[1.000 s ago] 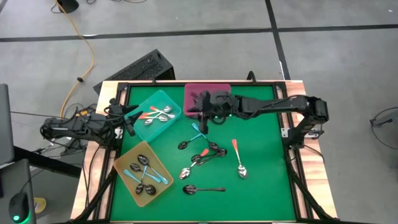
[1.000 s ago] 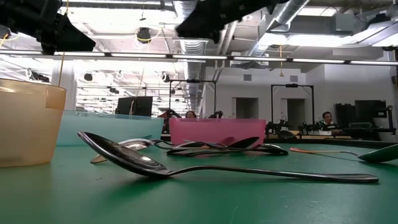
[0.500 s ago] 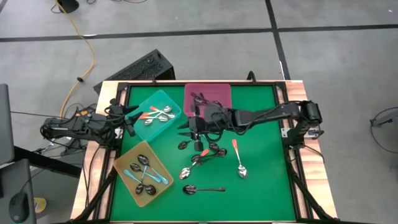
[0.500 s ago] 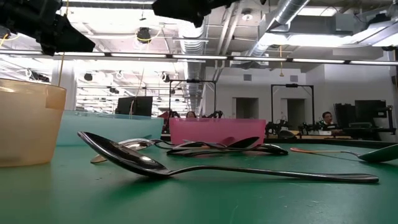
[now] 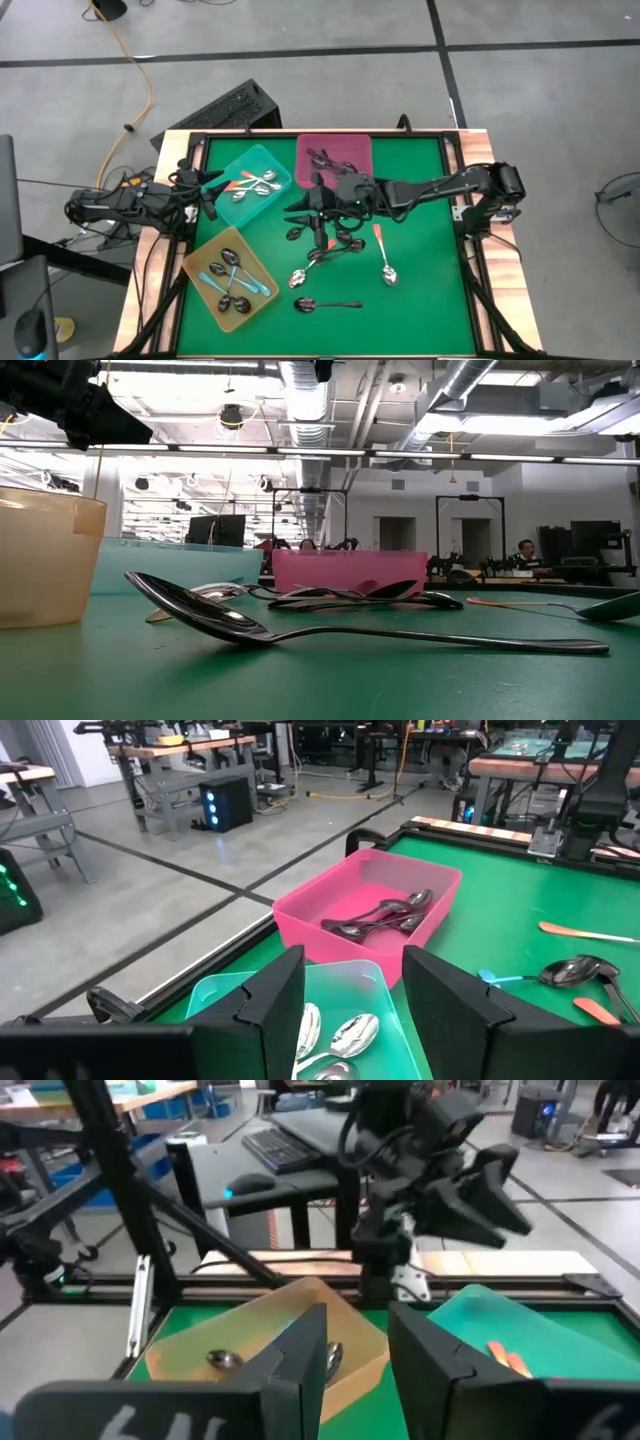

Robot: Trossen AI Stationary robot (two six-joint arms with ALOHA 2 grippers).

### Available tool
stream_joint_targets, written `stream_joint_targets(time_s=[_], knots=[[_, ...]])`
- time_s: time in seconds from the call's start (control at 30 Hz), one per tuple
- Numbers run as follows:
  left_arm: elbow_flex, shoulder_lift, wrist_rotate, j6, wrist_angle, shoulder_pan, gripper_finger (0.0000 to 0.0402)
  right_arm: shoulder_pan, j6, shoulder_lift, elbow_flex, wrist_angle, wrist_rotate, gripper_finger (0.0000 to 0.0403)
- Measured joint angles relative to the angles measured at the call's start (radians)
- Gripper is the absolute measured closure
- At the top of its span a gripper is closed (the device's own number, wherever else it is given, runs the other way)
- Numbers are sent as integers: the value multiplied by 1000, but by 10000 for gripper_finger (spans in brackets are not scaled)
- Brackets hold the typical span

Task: Sort silverware by color (type)
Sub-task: Put the black spoon into the pink bin

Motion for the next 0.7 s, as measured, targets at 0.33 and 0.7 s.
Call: stream_joint_targets(time_s=[0.33, 0.7], knots=[[0, 0, 0, 0, 0, 0, 243, 59, -1, 1, 7, -229, -1, 281], [0, 0, 0, 0, 0, 0, 243, 90, 119, 0, 7, -334, 0, 281]])
